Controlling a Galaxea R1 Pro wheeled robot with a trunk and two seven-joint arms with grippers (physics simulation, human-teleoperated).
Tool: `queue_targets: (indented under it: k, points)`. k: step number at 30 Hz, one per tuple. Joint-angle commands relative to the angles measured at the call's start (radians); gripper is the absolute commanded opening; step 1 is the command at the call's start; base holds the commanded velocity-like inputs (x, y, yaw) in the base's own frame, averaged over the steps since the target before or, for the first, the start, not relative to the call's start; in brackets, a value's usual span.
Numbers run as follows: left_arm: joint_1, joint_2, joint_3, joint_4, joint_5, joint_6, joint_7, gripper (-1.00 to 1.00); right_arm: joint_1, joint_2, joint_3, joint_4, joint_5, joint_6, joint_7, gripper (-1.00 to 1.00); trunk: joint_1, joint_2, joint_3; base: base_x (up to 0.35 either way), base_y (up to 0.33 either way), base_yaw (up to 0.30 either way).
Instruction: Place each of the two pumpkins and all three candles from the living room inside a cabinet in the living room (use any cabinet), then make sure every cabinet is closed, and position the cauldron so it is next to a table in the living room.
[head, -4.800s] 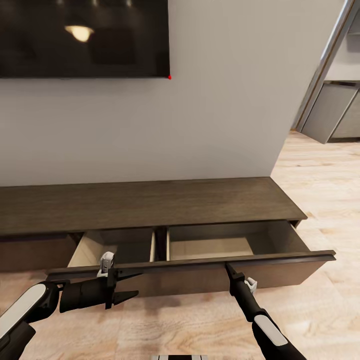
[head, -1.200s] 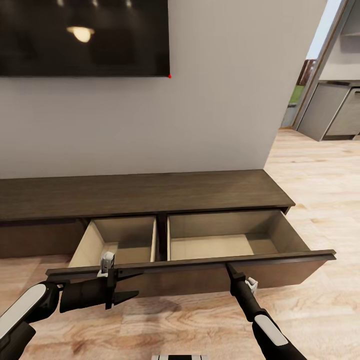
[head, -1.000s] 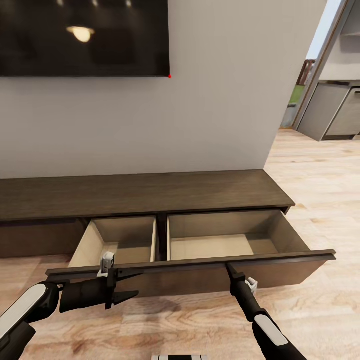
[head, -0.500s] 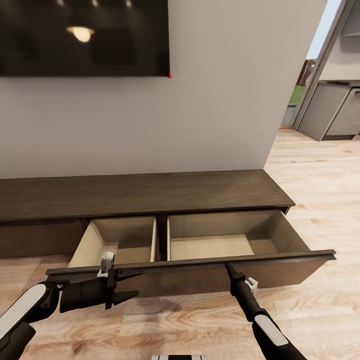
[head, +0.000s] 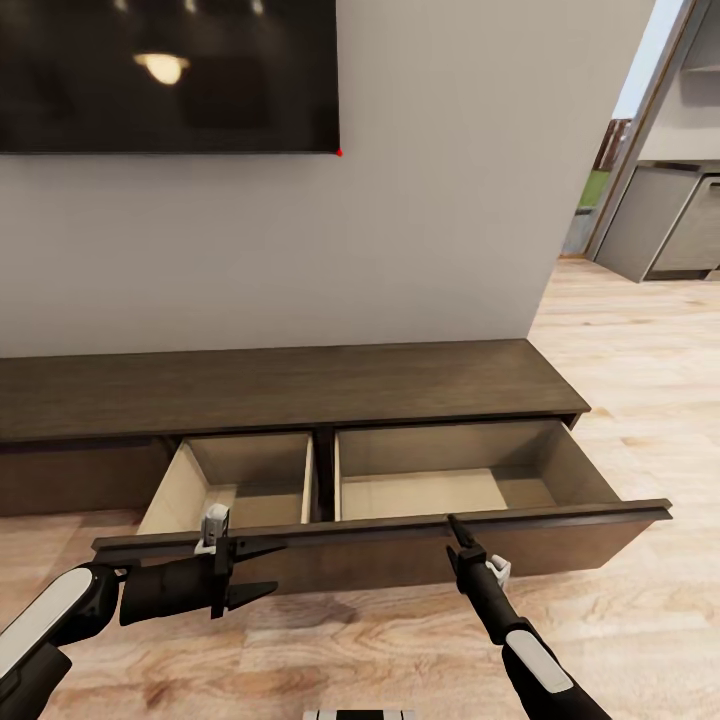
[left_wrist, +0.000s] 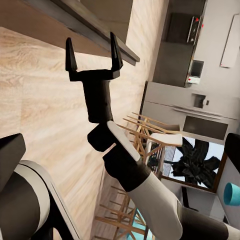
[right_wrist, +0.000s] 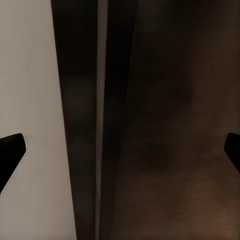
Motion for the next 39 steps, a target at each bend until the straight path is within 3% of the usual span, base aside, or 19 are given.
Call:
queue_targets:
  k: [1, 39]
  points:
    - [-0.001, 0.001, -0.001, -0.001, 0.011, 0.001, 0.009, 1.00, -0.001, -0.001, 0.004, 0.001, -0.011, 0.004, 0.003, 1.00, 0.000, 0.000, -0.001, 0.000, 0.000, 0.000]
    - [-0.001, 0.001, 0.000, -0.001, 0.011, 0.001, 0.009, 1.00, -0.003, -0.002, 0.007, 0.001, -0.004, 0.008, 0.002, 1.00, 0.000, 0.000, -0.001, -0.086, 0.000, 0.000]
